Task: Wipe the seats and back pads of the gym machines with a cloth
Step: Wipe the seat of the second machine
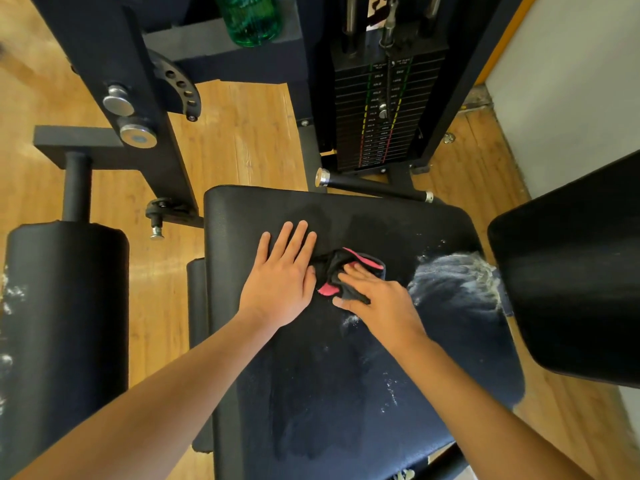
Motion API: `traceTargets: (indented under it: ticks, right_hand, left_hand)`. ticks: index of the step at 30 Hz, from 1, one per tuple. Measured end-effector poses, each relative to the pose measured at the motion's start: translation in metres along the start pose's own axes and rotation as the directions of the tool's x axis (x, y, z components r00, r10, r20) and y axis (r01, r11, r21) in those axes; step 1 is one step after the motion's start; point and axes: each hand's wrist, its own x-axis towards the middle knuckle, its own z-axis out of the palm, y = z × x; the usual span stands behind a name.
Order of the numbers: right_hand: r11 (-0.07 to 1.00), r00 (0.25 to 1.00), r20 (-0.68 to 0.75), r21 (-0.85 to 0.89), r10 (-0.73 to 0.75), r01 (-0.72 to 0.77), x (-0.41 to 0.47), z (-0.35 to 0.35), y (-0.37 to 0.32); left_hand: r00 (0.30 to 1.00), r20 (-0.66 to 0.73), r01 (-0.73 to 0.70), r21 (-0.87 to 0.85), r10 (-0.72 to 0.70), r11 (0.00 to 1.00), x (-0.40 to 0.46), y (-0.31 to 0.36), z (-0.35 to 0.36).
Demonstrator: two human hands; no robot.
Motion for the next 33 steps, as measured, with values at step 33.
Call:
traceTargets:
  ticks: [33]
  right_hand:
    - [0.984,0.888,-0.435,0.16,0.147,-0.084,0.065,-0.042,-0.001]
  left_hand:
    - [1.0,-0.009,-0.003,-0.005,0.003,1.0,0.0,-0.001,0.004]
